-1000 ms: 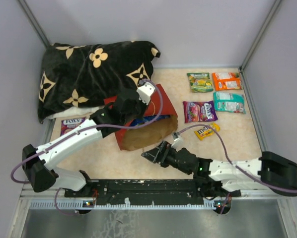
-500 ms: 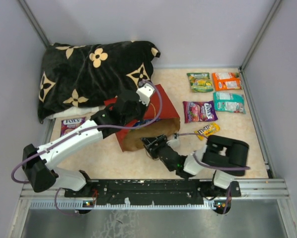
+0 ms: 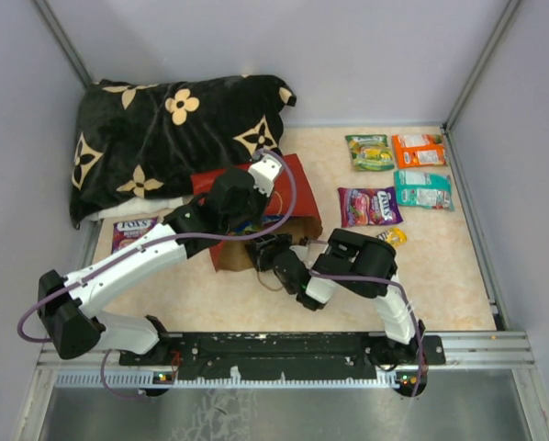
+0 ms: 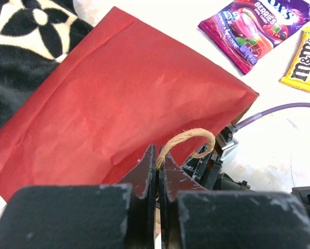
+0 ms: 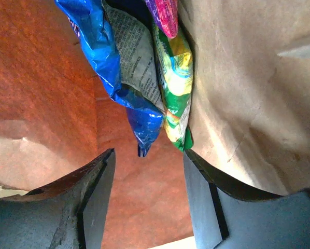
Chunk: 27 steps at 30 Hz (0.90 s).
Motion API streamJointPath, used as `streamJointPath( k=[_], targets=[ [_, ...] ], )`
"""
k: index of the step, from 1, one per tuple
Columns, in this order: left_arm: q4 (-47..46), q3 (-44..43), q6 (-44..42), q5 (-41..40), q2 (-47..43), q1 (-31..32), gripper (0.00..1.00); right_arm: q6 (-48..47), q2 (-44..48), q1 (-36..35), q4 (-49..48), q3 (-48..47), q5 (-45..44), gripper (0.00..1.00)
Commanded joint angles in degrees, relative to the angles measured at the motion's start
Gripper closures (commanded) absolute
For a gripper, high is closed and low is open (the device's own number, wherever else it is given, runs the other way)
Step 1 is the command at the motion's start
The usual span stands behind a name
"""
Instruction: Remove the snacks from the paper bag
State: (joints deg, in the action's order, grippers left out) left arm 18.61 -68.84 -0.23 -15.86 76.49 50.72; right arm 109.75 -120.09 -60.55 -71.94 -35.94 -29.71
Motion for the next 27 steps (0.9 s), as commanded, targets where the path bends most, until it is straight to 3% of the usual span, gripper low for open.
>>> streamJointPath(
  k=[1, 5, 9, 13, 17, 27],
  targets=[
    [-0.7, 0.0, 0.1, -0.9, -2.7, -0.3, 1.0, 9.3, -3.4, 0.1, 15.3, -4.0, 4.7, 0.43],
    [-0.4, -0.2, 0.2, -0.4, -2.8, -0.5, 1.0, 10.1, -5.0, 0.6, 20.0, -8.4, 5.2, 0.46],
    [-0.3, -0.1, 0.2, -0.3, -2.5, -0.5, 1.0, 9.5, -7.7, 1.8, 19.9, -12.7, 6.6, 0.56],
    [-0.2, 0.0, 0.0, -1.1, -2.6, -0.8, 1.0, 6.1, -7.8, 2.9, 18.4, -13.6, 7.0, 0.74],
    [-0.3, 0.1, 0.0, -1.1, -2.9, -1.3, 1.0, 1.7, -4.5, 2.9, 16.8, -10.9, 7.5, 1.0],
    [-0.4, 0.1, 0.0, -1.5, -3.7, -2.8, 1.0, -6.0, 9.2, 2.2, 11.1, 3.0, 10.5, 1.0]
  ],
)
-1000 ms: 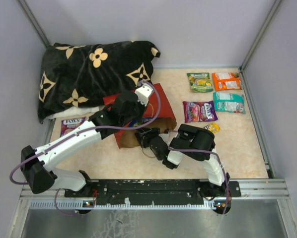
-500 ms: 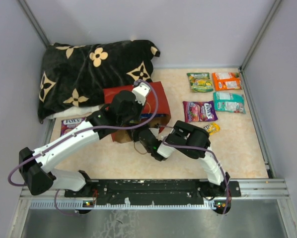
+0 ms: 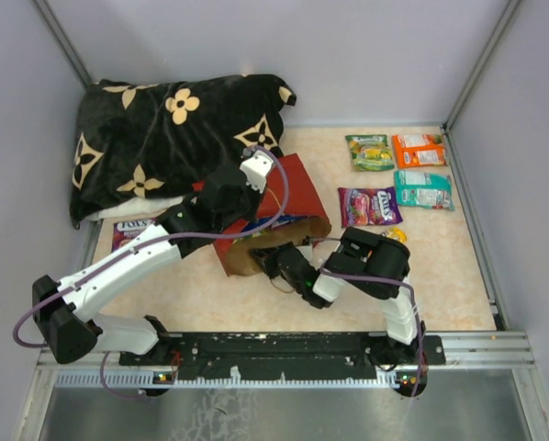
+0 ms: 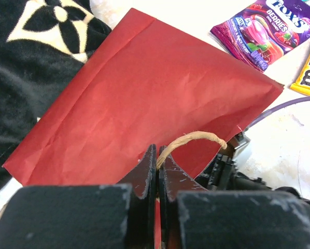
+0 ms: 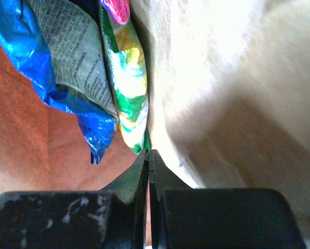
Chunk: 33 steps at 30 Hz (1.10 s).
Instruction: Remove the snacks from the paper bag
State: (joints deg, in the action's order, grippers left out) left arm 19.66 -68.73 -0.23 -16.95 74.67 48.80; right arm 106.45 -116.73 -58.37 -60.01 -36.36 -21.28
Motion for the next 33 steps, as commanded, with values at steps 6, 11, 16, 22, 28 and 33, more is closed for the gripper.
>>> streamJointPath(
  k=[6, 11, 16, 22, 28, 33],
  targets=[
    [-1.5, 0.1, 0.1, -0.5, -1.8, -1.6, 1.0, -3.8, 11.0, -0.3, 11.0, 1.4, 5.9, 0.79],
    [-1.7, 0.2, 0.0, -0.5, -1.6, -1.6, 1.0, -4.1, 14.0, -0.4, 23.4, -2.2, 4.2, 0.35],
    [-1.6, 0.3, -0.2, -0.3, -1.3, -1.6, 1.0, -2.9, 13.4, 0.8, 29.4, -5.7, 2.5, 0.41],
    [-1.6, 0.4, -0.2, 0.1, -1.1, -1.6, 1.0, -1.6, 13.4, 2.2, 31.9, -5.8, 0.8, 0.59],
    [-1.2, 0.3, -0.1, 0.8, -1.5, -1.6, 1.0, -1.6, 12.5, 4.4, 33.4, -6.2, -1.4, 0.59],
    [-1.1, 0.3, -0.1, 1.1, -1.6, -1.6, 1.0, -2.6, 9.6, 6.2, 33.3, -9.4, -1.4, 0.59]
  ],
)
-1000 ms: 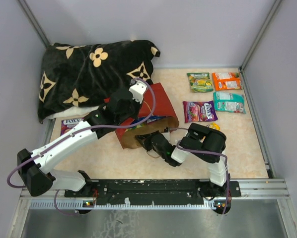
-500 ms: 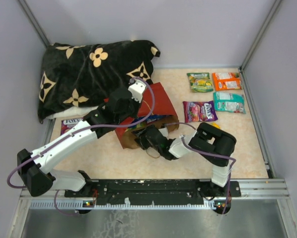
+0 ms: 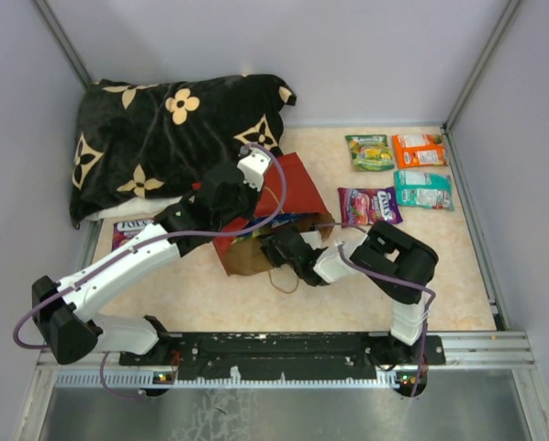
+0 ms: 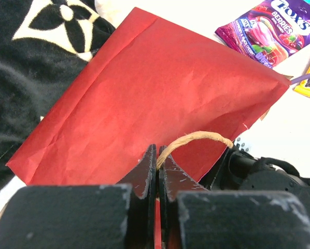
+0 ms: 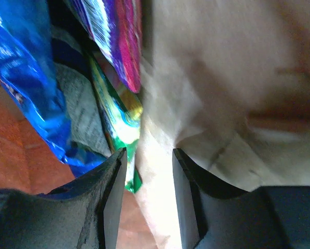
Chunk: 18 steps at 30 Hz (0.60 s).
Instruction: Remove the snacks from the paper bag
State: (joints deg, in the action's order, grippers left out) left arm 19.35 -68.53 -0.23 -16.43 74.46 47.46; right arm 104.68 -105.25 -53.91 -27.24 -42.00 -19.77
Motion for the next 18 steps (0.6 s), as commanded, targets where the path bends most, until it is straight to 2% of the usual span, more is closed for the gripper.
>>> streamJointPath(
  k=[1, 9, 11, 13, 15, 18],
  targets=[
    [-0.8, 0.2, -0.1, 0.6, -1.5, -0.3, 1.0, -0.9, -2.5, 1.9, 0.6, -4.6, -2.9, 0.59],
    [-0.7, 0.2, -0.1, 0.9, -1.2, -0.3, 1.0, -1.7, -9.5, 2.5, 3.7, -13.9, -2.4, 0.64],
    [-0.7, 0.3, -0.1, 0.8, -1.1, -0.3, 1.0, -1.7, -10.6, 2.5, 4.4, -15.5, -2.7, 0.72],
    [-0.7, 0.3, -0.2, 0.3, -1.1, -0.3, 1.0, -2.6, -10.1, 2.4, 4.4, -15.2, -3.1, 0.89],
    [-0.7, 0.3, -0.3, -0.3, -1.1, -0.3, 1.0, -4.3, -7.0, 1.9, 4.6, -13.3, -4.1, 1.0],
    [-0.5, 0.2, -0.3, -0.8, -1.1, -0.3, 1.0, -6.7, 0.5, 0.0, 3.3, -8.3, -5.6, 1.0]
  ],
)
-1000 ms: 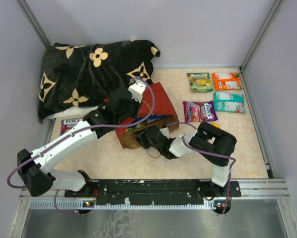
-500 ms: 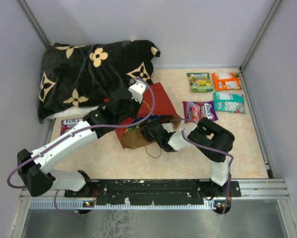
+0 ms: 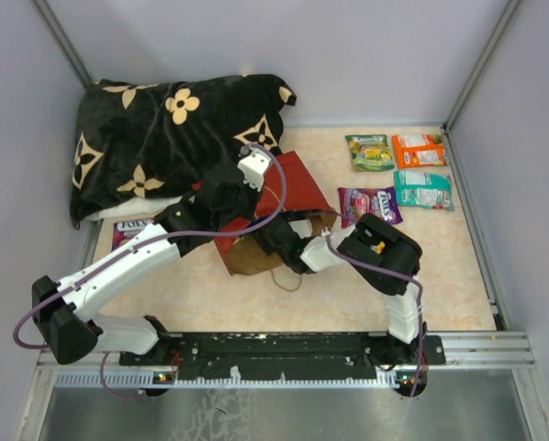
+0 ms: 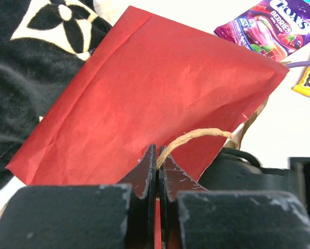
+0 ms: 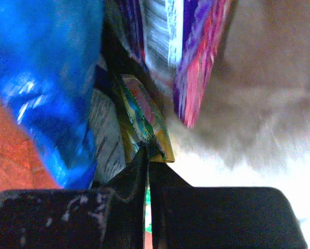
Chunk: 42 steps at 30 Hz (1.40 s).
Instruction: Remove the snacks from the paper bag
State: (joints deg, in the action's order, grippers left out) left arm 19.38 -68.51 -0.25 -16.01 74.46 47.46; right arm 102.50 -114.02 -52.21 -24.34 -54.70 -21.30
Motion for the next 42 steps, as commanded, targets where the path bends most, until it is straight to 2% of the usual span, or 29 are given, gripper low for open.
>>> streamJointPath(
  k=[1, 6, 12, 14, 18, 21, 25, 30, 37, 42],
  targets=[
    [-0.5, 0.2, -0.3, -1.3, -1.1, -0.3, 1.0, -6.5, 12.2, -2.7, -0.1, 5.8, -4.5, 1.0],
    [-0.4, 0.0, -0.2, -2.2, -1.0, -0.3, 1.0, -13.7, 26.3, -6.8, 6.7, 9.2, -5.5, 1.0],
    [-0.3, 0.0, -0.4, -4.0, -1.4, -0.5, 1.0, -16.7, 40.8, -11.7, 12.0, 17.0, -5.8, 1.0],
    [-0.4, 0.1, -0.5, -4.5, -1.5, -0.6, 1.0, -22.2, 44.9, -13.1, 13.4, 18.2, -4.0, 1.0],
    [-0.4, 0.1, -0.6, -5.2, -1.7, -0.9, 1.0, -33.4, 50.1, -15.1, 24.9, 16.8, 5.1, 1.0],
    [-0.2, 0.0, -0.6, -5.3, -1.9, -1.3, 1.0, -39.7, 54.5, -17.9, 34.4, 15.1, 6.8, 1.0],
    [-0.1, -0.1, -0.5, -5.6, -2.3, -2.3, 1.0, -50.2, 65.3, -20.4, 39.4, 13.4, 11.6, 1.0],
    [0.1, -0.2, -0.1, -5.2, -2.1, -3.4, 1.0, -58.5, 76.9, -20.6, 47.4, 8.7, 10.1, 1.0],
    [0.0, -0.1, 0.1, -5.0, -1.3, -3.5, 1.0, -71.8, 79.0, -20.6, 47.7, -2.1, 3.7, 1.0],
    [0.1, -0.1, -0.1, -4.7, -1.1, -3.6, 1.0, -81.8, 68.5, -20.2, 46.9, -15.2, -2.7, 1.0]
  ],
)
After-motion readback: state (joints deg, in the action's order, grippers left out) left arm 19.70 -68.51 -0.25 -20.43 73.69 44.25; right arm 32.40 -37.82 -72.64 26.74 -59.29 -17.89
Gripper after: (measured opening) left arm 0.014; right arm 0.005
